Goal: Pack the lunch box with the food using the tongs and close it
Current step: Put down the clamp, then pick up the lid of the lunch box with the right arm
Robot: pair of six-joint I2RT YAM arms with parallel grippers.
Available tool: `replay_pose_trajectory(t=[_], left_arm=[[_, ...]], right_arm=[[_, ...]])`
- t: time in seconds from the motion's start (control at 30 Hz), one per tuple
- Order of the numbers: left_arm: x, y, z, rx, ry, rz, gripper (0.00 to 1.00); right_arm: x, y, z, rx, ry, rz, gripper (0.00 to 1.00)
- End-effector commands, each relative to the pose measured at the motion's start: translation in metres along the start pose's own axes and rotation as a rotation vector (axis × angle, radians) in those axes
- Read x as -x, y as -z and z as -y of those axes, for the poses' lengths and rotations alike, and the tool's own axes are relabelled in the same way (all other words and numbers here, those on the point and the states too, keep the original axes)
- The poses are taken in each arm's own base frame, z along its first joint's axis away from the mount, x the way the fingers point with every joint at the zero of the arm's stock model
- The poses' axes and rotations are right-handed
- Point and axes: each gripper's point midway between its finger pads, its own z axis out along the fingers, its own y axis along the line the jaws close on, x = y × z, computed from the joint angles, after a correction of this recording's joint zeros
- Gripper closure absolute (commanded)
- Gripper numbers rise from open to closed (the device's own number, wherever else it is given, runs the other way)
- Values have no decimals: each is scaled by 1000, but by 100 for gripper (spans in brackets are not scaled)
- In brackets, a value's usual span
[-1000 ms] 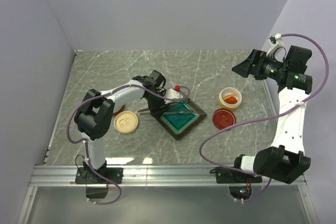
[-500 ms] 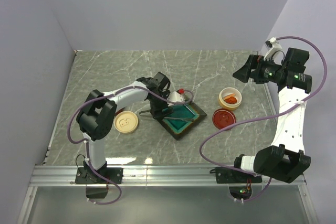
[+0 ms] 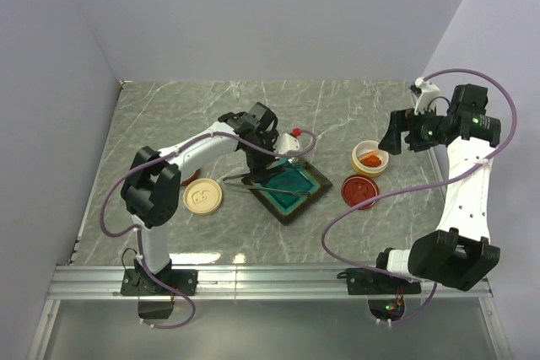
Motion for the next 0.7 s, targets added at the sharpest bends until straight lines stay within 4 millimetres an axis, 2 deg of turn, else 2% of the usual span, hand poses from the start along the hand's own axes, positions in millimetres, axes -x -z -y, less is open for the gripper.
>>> replay_pose_trajectory(t=[0.0,0.13,0.2,0.23,0.3,0.33,0.4,0.43,0.47,0.57,0.63,0.67], left_arm=[[40,38,6,16,-10,113,11],[50,49,9,7,-2,133,11],[54,55,10,13,-3,146,10],[55,57,12,8,-1,153,10],[61,64,14,2,7,174,10],[63,67,18,-16,16,183,10],[67,73,24,-34,47,209,10],[69,76,26,-39,56,224,10],[70,81,33,-60,68,248,10],[72,95,35,-74,124,311,10],[68,110,27,-80,200,361,10],[68,114,25,-80,214,370,10]], right_arm=[[-28,8,17,-98,104,-120,0],[-59,5,22,-125,155,-200,5],[-69,3,18,-129,230,-231,12],[-85,-5,15,-112,245,-269,14],[-94,-13,16,-136,330,-296,16],[-108,-23,4,-105,386,-327,17],[-114,-32,5,-141,438,-354,23],[-122,-40,-4,-119,474,-370,25],[-120,-45,-6,-119,496,-359,28],[-127,-61,-12,-96,530,-346,35],[-138,-74,-14,-77,585,-348,38],[-151,-79,-13,-68,596,-373,40]])
